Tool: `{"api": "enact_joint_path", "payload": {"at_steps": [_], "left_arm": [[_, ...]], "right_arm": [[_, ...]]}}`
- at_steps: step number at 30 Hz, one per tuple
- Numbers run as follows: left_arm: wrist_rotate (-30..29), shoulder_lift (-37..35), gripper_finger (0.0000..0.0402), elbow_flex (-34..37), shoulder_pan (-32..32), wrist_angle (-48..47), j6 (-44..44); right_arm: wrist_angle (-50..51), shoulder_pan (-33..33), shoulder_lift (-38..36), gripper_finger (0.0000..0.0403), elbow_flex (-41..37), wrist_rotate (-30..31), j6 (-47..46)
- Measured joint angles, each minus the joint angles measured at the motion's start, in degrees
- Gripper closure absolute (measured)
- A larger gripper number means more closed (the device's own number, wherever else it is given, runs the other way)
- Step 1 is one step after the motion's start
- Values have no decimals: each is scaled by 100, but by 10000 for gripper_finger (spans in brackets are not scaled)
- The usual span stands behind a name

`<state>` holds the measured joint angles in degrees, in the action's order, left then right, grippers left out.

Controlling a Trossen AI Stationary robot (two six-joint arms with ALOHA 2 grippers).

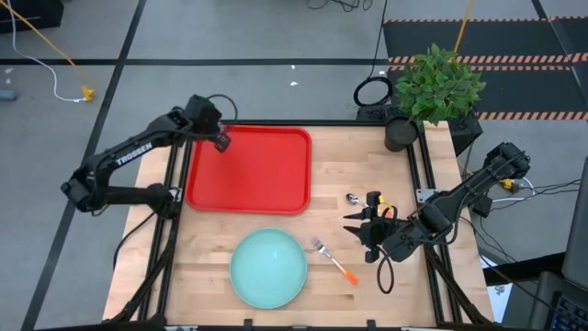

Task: Pick and place plate/cup/fork/spoon on tray
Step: Put the blue cup on the red serving tray, then put the green plate on the red serving tray

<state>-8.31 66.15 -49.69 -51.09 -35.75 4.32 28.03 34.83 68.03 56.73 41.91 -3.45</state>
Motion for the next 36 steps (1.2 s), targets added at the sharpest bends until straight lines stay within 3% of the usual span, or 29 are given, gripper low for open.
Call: {"api": "enact_joint_path", "payload": {"at_steps": [5,11,18,28,36], "left_arm": [[597,455,381,0,-687,12,-145],[638,1051,394,0,-975,228,79],[570,1478,362,11,-997,555,115],[522,1512,351,2,-994,682,61],[83,1512,280,2,-766,664,-21]], "right_arm": [[0,0,0,284,0,-1,-10],[0,0,0,284,0,0,-15],[0,0,0,284,0,0,-39],[4,0,0,284,0,-13,-187],[4,2,0,284,0,-15,-166]]}}
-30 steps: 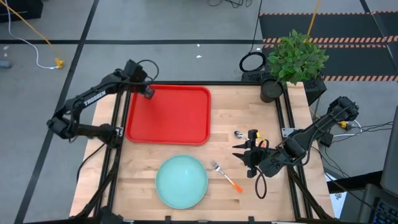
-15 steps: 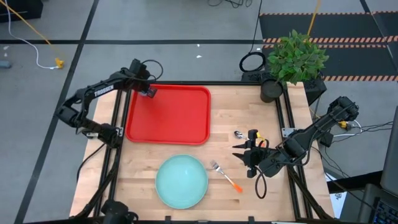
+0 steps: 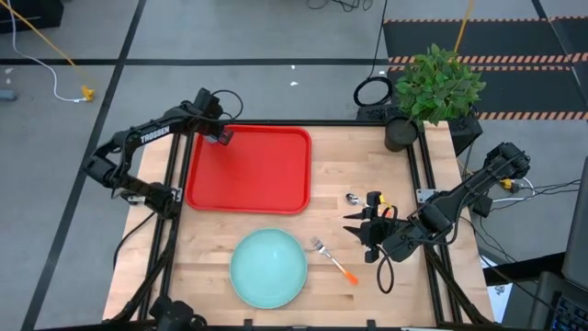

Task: Pick and place plate/cup/fork/spoon on tray
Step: Put the green plate on the red serving tray

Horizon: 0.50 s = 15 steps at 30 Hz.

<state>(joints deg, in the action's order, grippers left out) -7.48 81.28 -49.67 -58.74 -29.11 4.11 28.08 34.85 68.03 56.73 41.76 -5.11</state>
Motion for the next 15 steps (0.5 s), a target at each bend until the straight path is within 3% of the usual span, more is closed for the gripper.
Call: {"api": "enact_joint_path", "payload": {"at_steps": [6,15], "left_arm": [[-233,-116,237,0,264,-127,-107],[-658,-1246,234,0,580,-493,-277]], "right_arm": [[0,-2,0,284,0,0,49],[-3,-2,0,284,-2,0,173]]}}
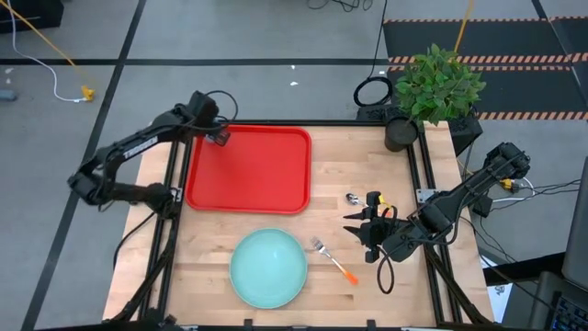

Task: Pick and place plate/cup/fork/spoon on tray
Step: Put the green plate on the red serving tray

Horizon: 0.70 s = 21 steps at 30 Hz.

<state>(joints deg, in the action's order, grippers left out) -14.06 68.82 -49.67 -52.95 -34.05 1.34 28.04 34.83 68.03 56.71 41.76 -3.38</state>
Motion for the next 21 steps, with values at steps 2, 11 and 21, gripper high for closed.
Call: {"api": "enact_joint_path", "payload": {"at_steps": [2,11,21], "left_arm": [[-5,-338,234,-2,102,-73,-144],[6,-1949,234,-2,1545,-398,-769],[-955,-2256,234,-2,4287,-111,-1635]], "right_arm": [[-5,0,0,284,0,-1,1],[-803,-11,125,284,-2,-205,358],[-2736,-275,1467,284,-4,-2103,1689]]}}
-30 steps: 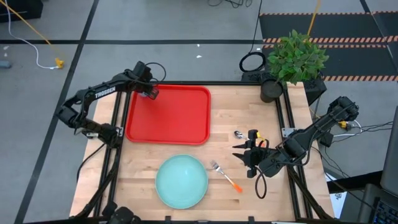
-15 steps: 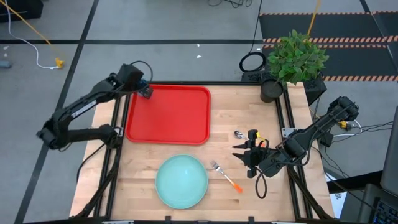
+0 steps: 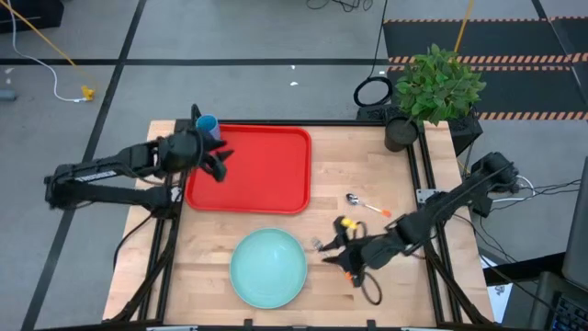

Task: Pick and place plate/cup/fork/spoon on tray
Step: Put the green plate on the red serving tray

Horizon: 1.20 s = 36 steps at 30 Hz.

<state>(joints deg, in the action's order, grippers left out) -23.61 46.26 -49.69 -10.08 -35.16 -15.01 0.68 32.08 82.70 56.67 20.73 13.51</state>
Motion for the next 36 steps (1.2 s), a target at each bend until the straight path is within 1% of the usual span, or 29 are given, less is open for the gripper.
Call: {"api": "enact_joint_path", "payload": {"at_steps": [3,5,6,8,12,17,20,27,31,33,36], "left_arm": [[-431,248,234,0,644,146,-27],[-734,455,234,0,1037,295,-81],[-884,564,234,0,1213,386,-64],[-1049,781,234,0,1467,691,285],[-1094,1067,234,0,1750,1425,1207],[-1091,1341,234,0,1870,2139,1786],[-1089,1440,234,0,1883,2208,1943],[-1089,1489,234,0,1883,2289,2047],[-1087,1489,234,0,1880,2348,2126],[-1085,1489,234,0,1879,2350,2142],[-1079,1489,234,0,1879,2350,2184]], "right_arm": [[-589,-129,489,284,-1,-534,217],[-817,-212,766,284,36,-751,308],[-810,-245,907,284,111,-764,344],[-754,-310,1192,284,300,-908,378],[-627,-424,1760,284,697,-1405,364],[-603,-491,2314,284,977,-2155,312],[-624,-537,2531,284,1046,-2504,230],[-640,-614,2781,284,1044,-2553,359],[-578,-639,2793,285,1040,-2597,427],[-591,-658,2793,289,1040,-2701,460],[-525,-658,2793,303,1040,-2692,544]]}}
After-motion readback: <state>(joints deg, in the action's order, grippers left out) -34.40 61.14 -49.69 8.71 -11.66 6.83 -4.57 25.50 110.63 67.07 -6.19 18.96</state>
